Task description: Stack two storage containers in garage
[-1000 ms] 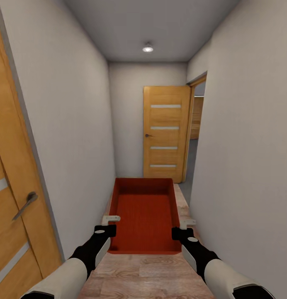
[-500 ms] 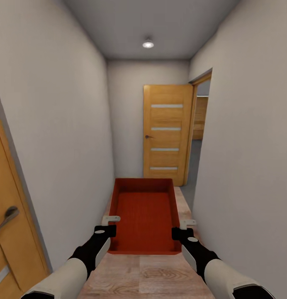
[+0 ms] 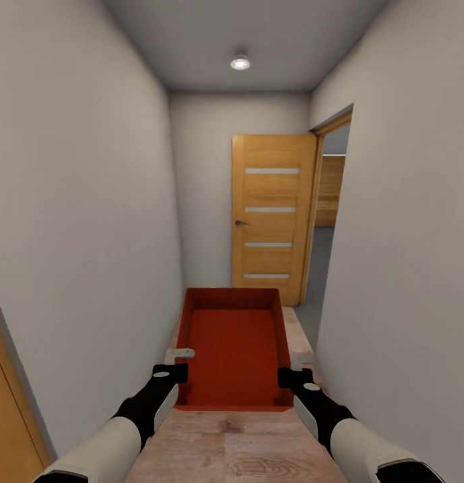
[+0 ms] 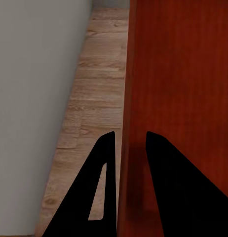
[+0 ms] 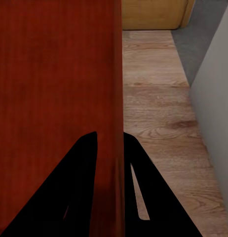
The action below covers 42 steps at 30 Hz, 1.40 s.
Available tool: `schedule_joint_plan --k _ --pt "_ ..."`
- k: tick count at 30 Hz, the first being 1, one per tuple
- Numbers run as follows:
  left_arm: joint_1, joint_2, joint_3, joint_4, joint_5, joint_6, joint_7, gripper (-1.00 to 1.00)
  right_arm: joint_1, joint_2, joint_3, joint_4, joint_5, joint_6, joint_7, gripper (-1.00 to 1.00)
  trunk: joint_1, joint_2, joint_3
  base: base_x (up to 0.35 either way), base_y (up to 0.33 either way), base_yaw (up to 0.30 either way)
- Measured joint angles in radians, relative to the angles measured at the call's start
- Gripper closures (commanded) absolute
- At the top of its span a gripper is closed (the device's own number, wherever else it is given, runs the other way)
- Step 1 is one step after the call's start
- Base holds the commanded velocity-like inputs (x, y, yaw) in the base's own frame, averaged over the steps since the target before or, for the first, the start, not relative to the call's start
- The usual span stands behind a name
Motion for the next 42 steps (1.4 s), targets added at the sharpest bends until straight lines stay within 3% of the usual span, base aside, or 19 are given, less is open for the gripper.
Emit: schedule_joint_plan --k 42 --pt "0.000 0.000 0.001 -0.001 -0.001 0.000 0.000 1.00 0.000 0.000 -0.001 0.000 0.001 -0.001 0.001 1.00 0.000 0.000 0.000 0.324 0.000 0.000"
